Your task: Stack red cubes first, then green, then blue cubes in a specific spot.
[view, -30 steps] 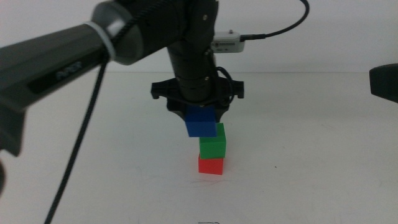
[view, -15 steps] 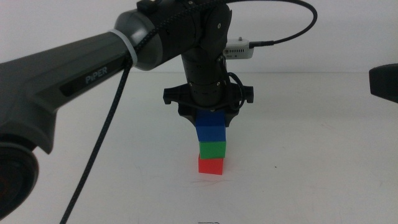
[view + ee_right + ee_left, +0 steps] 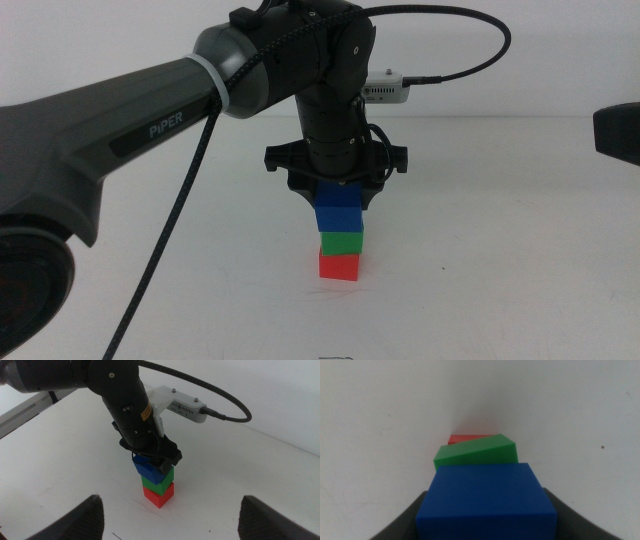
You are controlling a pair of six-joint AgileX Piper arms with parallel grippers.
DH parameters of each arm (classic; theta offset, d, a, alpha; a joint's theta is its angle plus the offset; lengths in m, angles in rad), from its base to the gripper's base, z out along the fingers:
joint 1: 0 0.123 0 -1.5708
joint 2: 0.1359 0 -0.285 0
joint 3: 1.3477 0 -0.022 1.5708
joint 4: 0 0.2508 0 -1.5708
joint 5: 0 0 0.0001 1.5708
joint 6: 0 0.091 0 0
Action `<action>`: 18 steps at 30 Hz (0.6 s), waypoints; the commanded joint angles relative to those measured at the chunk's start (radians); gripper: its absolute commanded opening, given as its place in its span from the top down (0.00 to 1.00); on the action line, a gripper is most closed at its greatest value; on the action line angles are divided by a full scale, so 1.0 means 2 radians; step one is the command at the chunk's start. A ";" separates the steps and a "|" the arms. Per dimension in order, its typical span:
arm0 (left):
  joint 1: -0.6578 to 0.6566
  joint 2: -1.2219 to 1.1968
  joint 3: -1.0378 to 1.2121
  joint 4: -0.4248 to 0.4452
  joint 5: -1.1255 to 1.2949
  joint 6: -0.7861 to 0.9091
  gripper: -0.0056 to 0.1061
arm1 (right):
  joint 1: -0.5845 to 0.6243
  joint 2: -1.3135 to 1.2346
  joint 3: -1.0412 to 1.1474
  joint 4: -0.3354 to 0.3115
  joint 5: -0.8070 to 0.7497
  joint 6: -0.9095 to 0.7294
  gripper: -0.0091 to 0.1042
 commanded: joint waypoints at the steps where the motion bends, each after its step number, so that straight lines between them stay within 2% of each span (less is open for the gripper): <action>1: -0.001 -0.028 -0.016 -0.002 0.003 0.001 0.53 | -0.003 -0.002 -0.012 -0.003 -0.036 -0.006 0.17; 2: -0.001 -0.028 -0.016 -0.002 -0.002 0.001 0.45 | -0.003 -0.002 -0.012 -0.003 -0.036 -0.006 0.17; 4: -0.001 -0.028 -0.016 -0.002 -0.007 0.002 0.37 | -0.003 -0.002 -0.012 -0.003 -0.036 -0.006 0.17; 9: -0.001 -0.028 -0.016 -0.002 -0.009 0.011 0.24 | -0.003 -0.002 -0.012 -0.003 -0.036 -0.006 0.17; 13: -0.001 -0.029 -0.016 -0.002 -0.012 0.011 0.18 | -0.003 -0.002 -0.012 -0.003 -0.036 -0.006 0.17; 18: -0.001 -0.032 -0.016 -0.009 -0.016 0.011 0.18 | -0.003 -0.002 -0.012 -0.003 -0.036 -0.006 0.17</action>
